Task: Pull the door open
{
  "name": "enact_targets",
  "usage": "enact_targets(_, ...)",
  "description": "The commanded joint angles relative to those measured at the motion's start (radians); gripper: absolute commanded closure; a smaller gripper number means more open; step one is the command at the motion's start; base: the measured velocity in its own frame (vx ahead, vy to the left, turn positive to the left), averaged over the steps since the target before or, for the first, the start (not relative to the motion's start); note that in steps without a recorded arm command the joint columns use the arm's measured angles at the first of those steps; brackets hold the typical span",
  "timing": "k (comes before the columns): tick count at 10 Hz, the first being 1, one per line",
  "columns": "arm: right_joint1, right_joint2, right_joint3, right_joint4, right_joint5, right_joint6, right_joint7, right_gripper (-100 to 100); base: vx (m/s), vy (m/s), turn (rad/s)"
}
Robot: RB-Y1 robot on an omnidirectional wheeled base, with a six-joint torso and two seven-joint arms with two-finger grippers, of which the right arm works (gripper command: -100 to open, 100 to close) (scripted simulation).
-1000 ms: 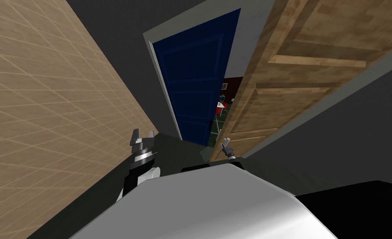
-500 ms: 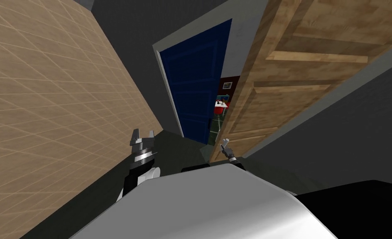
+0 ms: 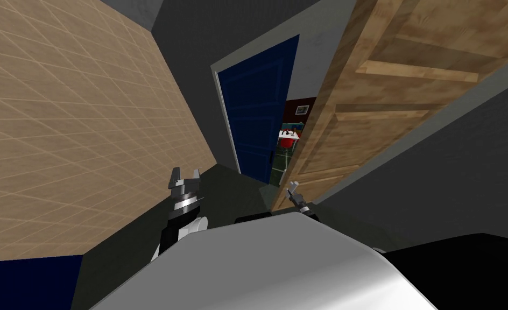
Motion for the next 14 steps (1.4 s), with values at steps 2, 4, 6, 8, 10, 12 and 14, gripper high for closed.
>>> enact_targets(2,0.014,-0.026,0.018,0.007,0.009,-0.043,-0.028,100,-0.245,-0.069,0.16)
enact_targets(4,0.015,-0.025,0.024,0.018,0.012,-0.045,-0.03,100,-0.155,-0.034,0.067)
enact_targets(6,0.018,-0.032,0.035,0.036,0.017,-0.07,-0.044,100,-0.167,-0.066,0.173)
enact_targets(8,0.018,-0.037,0.043,0.049,0.02,-0.091,-0.054,100,-0.221,-0.104,0.166)
enact_targets(10,0.018,-0.044,0.051,0.064,0.023,-0.114,-0.065,100,-0.209,-0.06,0.155)
enact_targets(12,0.018,-0.049,0.058,0.077,0.026,-0.135,-0.076,100,-0.222,-0.085,0.151)
enact_targets(14,0.018,-0.055,0.065,0.09,0.029,-0.154,-0.085,100,-0.2,-0.069,0.151)
